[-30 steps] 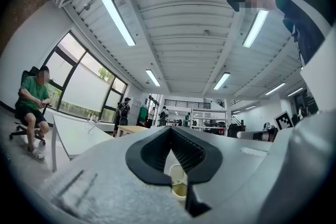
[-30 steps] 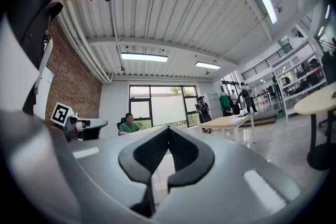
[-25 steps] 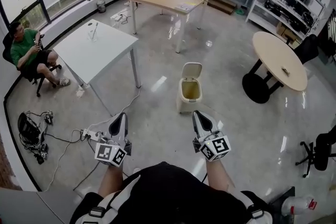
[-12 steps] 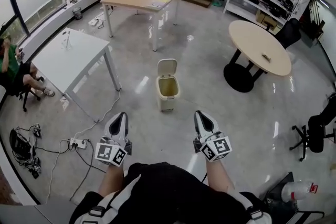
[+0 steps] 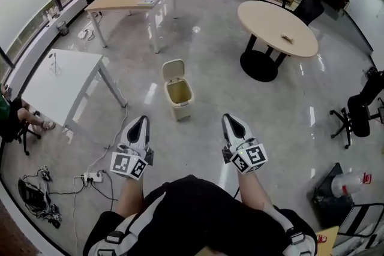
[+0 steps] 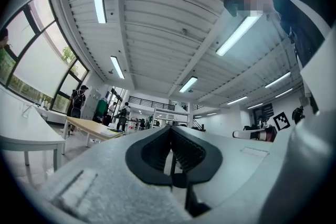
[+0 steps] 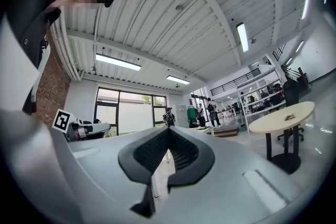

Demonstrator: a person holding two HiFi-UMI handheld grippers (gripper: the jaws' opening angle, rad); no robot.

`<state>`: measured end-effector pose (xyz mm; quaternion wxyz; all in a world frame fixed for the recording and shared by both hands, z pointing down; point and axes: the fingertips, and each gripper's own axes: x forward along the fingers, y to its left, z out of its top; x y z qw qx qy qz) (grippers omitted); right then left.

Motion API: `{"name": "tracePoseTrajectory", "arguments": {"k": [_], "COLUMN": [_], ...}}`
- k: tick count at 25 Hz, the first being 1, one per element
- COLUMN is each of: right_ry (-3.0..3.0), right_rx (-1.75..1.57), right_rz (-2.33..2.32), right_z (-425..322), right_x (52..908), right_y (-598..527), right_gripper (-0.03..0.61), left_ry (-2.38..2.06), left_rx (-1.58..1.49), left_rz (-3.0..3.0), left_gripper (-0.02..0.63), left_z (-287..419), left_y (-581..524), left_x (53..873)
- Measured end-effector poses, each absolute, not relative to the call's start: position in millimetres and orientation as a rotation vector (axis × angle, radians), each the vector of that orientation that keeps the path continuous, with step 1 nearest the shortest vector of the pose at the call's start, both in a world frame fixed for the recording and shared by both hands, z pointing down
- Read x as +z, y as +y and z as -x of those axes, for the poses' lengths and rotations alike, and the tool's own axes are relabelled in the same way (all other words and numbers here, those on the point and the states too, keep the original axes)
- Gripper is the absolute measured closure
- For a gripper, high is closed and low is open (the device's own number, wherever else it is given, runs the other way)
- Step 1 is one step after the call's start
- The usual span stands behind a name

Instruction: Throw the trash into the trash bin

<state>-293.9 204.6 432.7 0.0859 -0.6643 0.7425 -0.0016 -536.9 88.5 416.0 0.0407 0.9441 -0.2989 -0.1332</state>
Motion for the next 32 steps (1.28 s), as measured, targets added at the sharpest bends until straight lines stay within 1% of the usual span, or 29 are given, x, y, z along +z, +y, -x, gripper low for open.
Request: {"name": "tracePoseTrajectory", "arguments": {"k": [9,13,17,24,27,32], "right_ry": [1.961,1.822,1.658,1.363,1.23,1.052], "right_rx": [-0.025,-0.027,-0.039,-0.027,-0.036,-0.048], "right_rz": [2.221,2.347,2.465,2.672,2.747,2.839], "right_z": [276.9,270.7,261.8,276.8,290.0,296.5], "right_x": [437.5,441.6,439.0,437.6,442.8,454.5], "right_y": [234.5,258.7,299.2,369.5,399.0,446.5], "right_gripper": [0.572,0.572,0.572,0.572,0.572,0.572], "left_ry": [-0.647,-0.455,-0.273,0.073,0.242,0.4], "left_rx": [-0.373,-0.358,-0.332,-0.361,-0.36,-0.298], "left_rz": [-2.916,-2.941,-2.956,-2.912,-2.88,-2.832], "left_gripper": [0.613,0.614,0.613,0.614,0.614,0.614], "left_z": [500.7,475.6,449.6,401.4,382.2,352.6], "left_y": [65.7,64.6,80.1,111.5,135.9,167.6], "left_x": [417.5,418.0,415.3,412.6,420.3,437.4]}}
